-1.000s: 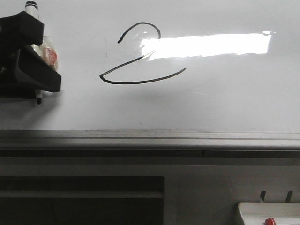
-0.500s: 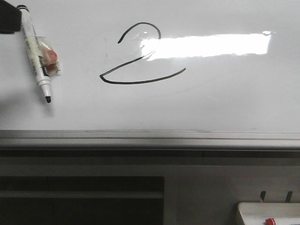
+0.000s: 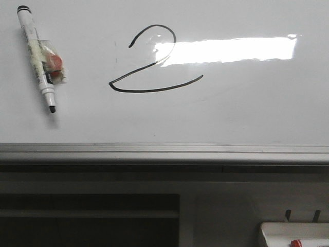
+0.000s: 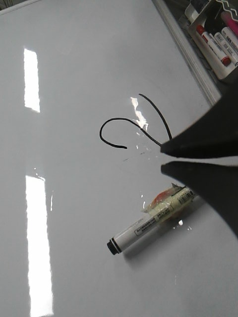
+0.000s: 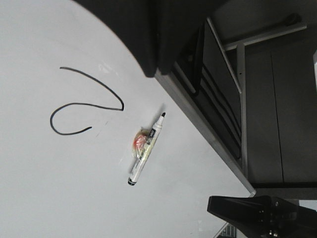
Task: Write number 2 on whiteboard
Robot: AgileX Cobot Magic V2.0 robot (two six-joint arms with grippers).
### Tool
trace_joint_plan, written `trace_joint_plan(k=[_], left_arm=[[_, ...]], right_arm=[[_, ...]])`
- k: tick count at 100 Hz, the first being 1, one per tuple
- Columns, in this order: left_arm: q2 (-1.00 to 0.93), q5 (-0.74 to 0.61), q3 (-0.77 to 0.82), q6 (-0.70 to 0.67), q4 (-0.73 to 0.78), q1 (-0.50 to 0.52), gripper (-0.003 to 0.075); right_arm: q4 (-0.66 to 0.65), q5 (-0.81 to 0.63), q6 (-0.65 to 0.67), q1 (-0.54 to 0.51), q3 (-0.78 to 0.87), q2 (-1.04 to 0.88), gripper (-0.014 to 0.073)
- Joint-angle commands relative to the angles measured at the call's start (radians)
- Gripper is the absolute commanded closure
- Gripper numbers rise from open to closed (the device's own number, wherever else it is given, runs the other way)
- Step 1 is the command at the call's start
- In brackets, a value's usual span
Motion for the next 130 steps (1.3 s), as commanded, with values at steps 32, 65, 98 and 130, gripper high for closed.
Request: trace_joint_plan(k=[32, 65, 98, 130], left_arm=[[-0.023, -0.034, -0.021, -0.006, 0.002, 0.003, 0.0741], [-0.023, -0.034, -0.021, -0.006, 0.002, 0.003, 0.0741], [-0.023, -0.079, 0.007, -0.006, 0.002, 0.003, 0.0741], [-0.112, -0.289, 0.101, -0.524, 0.648, 0.116, 0.0741]], right_arm=[[0.022, -0.097, 0.005, -0.005, 0.018, -0.025, 0.0665], [0.022, -0.097, 0.005, -0.005, 0.018, -0.025, 0.0665], [0.022, -0.097, 0.005, -0.005, 0.018, -0.025, 0.0665], [0.022, -0.097, 0.005, -0.005, 0.018, -0.025, 0.0665]])
